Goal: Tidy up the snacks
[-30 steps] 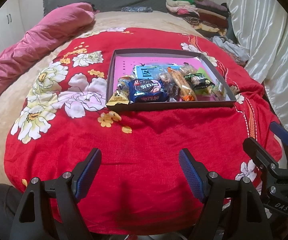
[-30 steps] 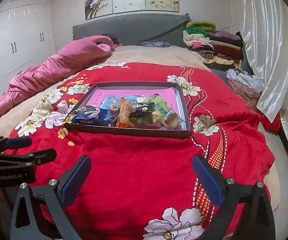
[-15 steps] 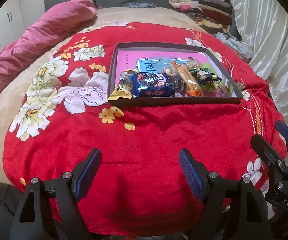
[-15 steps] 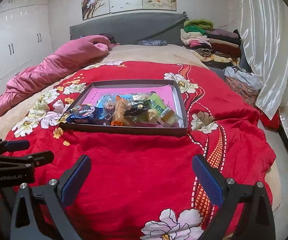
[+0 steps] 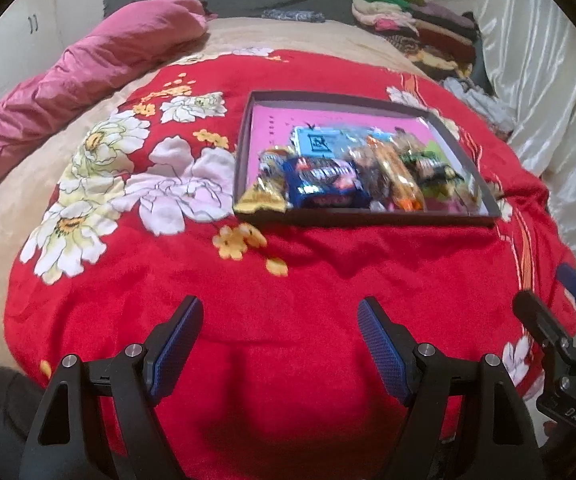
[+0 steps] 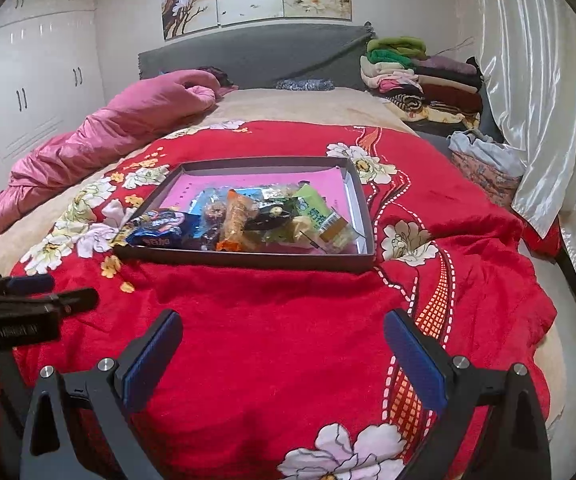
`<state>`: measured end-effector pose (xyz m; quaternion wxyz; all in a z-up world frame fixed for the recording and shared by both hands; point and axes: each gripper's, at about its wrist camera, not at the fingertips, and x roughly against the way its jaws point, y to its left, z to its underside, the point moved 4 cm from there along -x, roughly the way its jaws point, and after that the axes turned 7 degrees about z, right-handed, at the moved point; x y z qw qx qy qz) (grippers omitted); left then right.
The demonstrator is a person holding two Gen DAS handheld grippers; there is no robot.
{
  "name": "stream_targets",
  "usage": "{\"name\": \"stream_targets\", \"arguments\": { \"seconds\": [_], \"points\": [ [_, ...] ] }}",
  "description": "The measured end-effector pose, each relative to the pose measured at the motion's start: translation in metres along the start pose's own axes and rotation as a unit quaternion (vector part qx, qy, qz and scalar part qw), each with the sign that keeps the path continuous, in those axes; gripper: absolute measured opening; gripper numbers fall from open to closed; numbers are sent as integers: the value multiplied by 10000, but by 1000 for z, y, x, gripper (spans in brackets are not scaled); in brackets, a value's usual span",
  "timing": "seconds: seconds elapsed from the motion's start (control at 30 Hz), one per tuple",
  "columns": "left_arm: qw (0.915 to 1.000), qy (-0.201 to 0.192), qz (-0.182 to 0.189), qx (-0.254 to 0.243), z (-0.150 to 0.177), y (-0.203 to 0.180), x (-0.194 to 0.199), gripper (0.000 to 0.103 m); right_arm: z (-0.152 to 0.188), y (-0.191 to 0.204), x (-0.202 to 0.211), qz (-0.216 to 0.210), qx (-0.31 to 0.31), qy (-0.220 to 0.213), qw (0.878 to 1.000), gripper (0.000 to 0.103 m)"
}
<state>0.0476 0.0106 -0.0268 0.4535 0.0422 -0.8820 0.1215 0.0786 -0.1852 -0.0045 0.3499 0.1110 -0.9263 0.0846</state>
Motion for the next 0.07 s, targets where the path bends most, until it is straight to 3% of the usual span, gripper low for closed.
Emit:
{"name": "stream_targets", "arguments": {
  "seconds": [0.07],
  "points": [
    [9995, -312, 17, 30, -14, 18, 2, 81, -3, -9, -9, 116, -17, 31, 9999, 102]
  ]
}}
